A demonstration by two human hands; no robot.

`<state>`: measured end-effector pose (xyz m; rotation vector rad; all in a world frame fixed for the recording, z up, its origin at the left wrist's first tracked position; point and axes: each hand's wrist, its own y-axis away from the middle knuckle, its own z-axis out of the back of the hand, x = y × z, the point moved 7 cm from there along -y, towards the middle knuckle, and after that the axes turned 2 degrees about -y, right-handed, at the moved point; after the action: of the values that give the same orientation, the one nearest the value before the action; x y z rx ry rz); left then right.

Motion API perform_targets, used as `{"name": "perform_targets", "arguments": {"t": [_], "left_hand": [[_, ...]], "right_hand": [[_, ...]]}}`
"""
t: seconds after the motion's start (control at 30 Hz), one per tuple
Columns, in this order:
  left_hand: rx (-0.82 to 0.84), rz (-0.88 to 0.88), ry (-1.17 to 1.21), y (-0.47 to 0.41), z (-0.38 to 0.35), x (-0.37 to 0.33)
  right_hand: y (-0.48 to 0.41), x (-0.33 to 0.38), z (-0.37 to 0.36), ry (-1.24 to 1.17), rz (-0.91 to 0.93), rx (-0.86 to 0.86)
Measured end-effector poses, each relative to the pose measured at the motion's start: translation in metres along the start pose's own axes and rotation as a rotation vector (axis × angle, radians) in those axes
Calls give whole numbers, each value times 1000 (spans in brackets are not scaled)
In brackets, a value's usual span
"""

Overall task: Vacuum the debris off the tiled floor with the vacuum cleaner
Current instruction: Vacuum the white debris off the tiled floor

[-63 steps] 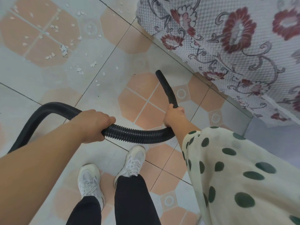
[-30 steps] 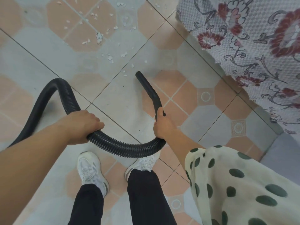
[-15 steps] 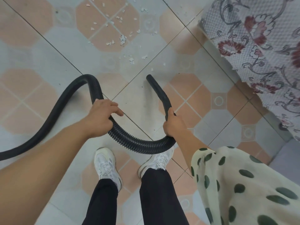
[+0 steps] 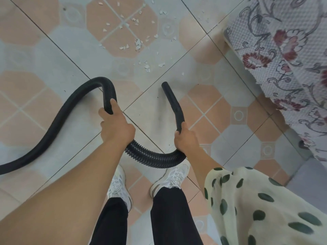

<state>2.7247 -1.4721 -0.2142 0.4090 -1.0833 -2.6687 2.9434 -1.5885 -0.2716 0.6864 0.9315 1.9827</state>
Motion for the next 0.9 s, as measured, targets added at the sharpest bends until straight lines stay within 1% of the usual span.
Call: {"name": "perform_targets", "arguments": {"t": [0.13,0.2,0.33,0.4,0.67,0.73,0.8,0.9], "left_hand": [[-3,24,-70,-12,10,10],[7,26,-103,-16,15,13],[16,3,-169,-25,25,10],[20,-9,-179,-28,28,4],[88,-44,-170,-18,21,-16],[101,-47,-168,-15,17,-21],[99,-41,-173,-16,15,-25],[87,-24,-171,-22,16,-29]], "right_hand": [[-4,11,-2,-120,-37,26],[-4,22,-3,-66,-45,23],[-7,49,-4,140,-1,49],[-8,53,1,148,-31,23],[0,16,22,152,-254,-47],[-3,14,29,150,-267,-67],[-10,16,35,147,-238,-92],[-19,19,37,116,-228,-83]]}}
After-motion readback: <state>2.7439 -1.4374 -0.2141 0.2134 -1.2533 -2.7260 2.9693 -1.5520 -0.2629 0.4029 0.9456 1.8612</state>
